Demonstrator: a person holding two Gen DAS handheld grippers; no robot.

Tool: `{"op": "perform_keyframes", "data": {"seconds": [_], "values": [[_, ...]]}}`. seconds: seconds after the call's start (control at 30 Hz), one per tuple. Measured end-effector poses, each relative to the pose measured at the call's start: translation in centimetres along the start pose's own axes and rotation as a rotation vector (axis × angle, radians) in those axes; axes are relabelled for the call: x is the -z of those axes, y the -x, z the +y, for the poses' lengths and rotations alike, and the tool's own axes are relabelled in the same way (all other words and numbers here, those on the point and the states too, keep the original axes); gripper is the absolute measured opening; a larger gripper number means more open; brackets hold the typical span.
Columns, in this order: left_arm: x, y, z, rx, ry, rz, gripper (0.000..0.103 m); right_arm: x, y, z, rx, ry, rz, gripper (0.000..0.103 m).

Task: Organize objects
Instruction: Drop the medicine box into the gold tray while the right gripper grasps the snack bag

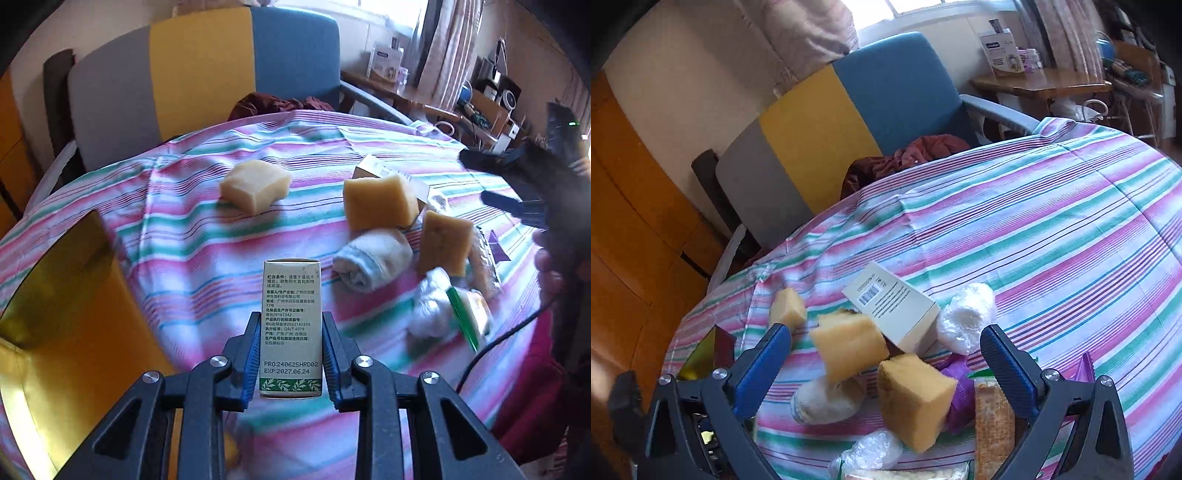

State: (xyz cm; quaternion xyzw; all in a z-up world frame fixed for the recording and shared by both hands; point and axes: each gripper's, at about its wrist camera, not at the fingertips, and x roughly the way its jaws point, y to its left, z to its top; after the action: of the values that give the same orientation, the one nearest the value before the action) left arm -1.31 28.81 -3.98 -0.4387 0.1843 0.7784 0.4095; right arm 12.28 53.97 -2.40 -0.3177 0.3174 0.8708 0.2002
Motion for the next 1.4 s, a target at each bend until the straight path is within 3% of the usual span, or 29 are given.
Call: {"op": "perform_keyframes", "data": {"seconds": [0.13, 0.3, 0.4, 0.5, 0.63, 0.83, 0.9, 0.97, 1.0, 1.17, 1.4], "values": [[1.5, 1.9, 1.1, 0.012, 0.029, -0.019, 0.029, 1.2, -0.4, 1.8, -0.039, 0.081, 0.103, 0.103], [2.9, 3.6, 2.1, 0.043, 0.053, -0.047, 0.029, 3.9, 0.8, 5.1, -0.112, 0.364, 0.270, 0.103], [3.7, 4.9, 2.5, 0.061, 0.068, -0.074, 0.029, 6.4, 1.1, 5.3, -0.079, 0.532, 0.395, 0.103], [4.3, 6.1, 3.0, 0.077, 0.087, -0.101, 0.029, 8.0, 0.5, 4.3, -0.029, 0.623, 0.492, 0.102], [5.4, 7.1, 4.6, 0.073, 0.141, -0.112, 0.029, 8.7, -0.8, 3.5, 0.026, 0.674, 0.556, 0.094], [7.5, 8.5, 9.5, -0.004, 0.260, -0.111, 0.029, 9.7, -3.0, 4.0, 0.053, 0.734, 0.617, 0.076], [8.3, 8.9, 11.8, -0.062, 0.300, -0.109, 0.029, 9.9, -3.3, 3.9, 0.106, 0.760, 0.618, 0.062], [9.1, 9.2, 15.0, -0.120, 0.368, -0.104, 0.029, 9.9, -3.0, 3.9, 0.106, 0.771, 0.605, 0.043], [9.5, 9.3, 16.8, -0.142, 0.413, -0.101, 0.029, 9.9, -2.8, 3.8, 0.100, 0.769, 0.601, 0.039], [10.5, 8.7, 24.4, -0.212, 0.565, -0.076, 0.029, 9.7, -2.5, 3.5, 0.124, 0.759, 0.587, 0.038], [8.9, 6.7, 27.9, -0.258, 0.594, -0.070, 0.029, 9.0, -1.3, 3.4, 0.166, 0.748, 0.553, 0.035]]}}
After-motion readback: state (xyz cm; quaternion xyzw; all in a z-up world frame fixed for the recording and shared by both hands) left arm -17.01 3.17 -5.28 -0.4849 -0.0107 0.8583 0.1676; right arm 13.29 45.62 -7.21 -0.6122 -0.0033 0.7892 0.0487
